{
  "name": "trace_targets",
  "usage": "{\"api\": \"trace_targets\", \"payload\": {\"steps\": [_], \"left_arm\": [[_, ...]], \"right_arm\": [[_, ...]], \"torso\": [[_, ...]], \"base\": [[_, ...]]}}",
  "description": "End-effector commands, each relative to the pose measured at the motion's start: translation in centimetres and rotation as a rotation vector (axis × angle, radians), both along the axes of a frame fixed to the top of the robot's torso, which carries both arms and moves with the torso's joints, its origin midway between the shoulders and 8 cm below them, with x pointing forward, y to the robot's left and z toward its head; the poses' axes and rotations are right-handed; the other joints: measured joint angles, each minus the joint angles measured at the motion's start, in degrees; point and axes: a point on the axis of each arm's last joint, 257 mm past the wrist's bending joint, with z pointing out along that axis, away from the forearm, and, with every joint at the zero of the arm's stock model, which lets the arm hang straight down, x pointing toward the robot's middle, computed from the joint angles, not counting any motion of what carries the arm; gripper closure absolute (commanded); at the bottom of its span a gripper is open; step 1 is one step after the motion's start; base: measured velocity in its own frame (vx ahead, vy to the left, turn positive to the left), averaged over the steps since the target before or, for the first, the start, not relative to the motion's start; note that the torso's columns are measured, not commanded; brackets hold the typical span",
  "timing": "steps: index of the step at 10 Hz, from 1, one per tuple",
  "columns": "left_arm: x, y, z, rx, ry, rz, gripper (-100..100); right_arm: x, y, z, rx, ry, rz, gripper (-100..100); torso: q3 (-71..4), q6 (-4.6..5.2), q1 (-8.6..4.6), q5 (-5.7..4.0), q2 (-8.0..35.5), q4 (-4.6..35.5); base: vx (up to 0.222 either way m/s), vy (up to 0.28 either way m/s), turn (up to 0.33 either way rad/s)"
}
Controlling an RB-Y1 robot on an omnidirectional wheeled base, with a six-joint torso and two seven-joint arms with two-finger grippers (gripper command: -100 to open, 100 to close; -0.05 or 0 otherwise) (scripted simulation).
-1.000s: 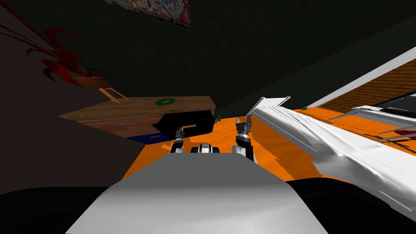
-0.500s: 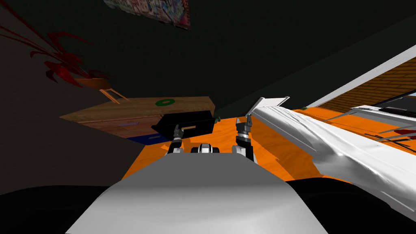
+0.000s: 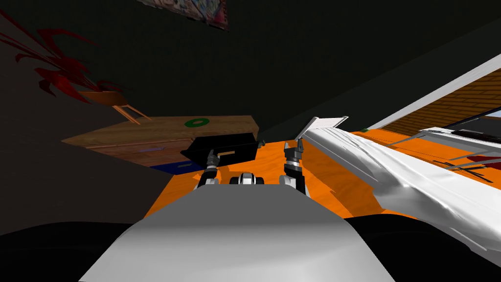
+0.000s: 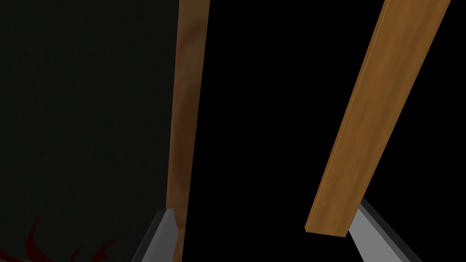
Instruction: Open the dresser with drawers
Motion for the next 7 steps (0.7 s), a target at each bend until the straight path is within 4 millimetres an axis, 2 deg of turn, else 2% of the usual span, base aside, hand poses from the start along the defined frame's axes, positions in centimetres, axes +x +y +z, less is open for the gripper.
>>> {"api": "trace_targets", "payload": {"steps": [1,2,7], "left_arm": [[-0.16,0.13,0.22,-0.001,0.005,-0.001,-100],[-0.22,0.15,0.03,-0.002,0.012,-0.001,0],[-0.45,0.17,-0.74,-0.005,0.031,0.000,0]], "right_arm": [[0.00,0.00,0.00,0.000,0.000,0.000,0],[0.00,0.00,0.00,0.000,0.000,0.000,0],[0.00,0.00,0.00,0.000,0.000,0.000,0]], "torso": [[0.03,-0.04,-0.03,-0.09,0.09,0.10],[0.05,-0.01,0.00,0.01,0.06,-0.01],[-0.14,0.04,0.19,0.22,-0.32,-0.29]], "base": [[0.007,-0.001,-0.002],[0.000,0.000,0.000],[0.000,0.000,0.000]]}}
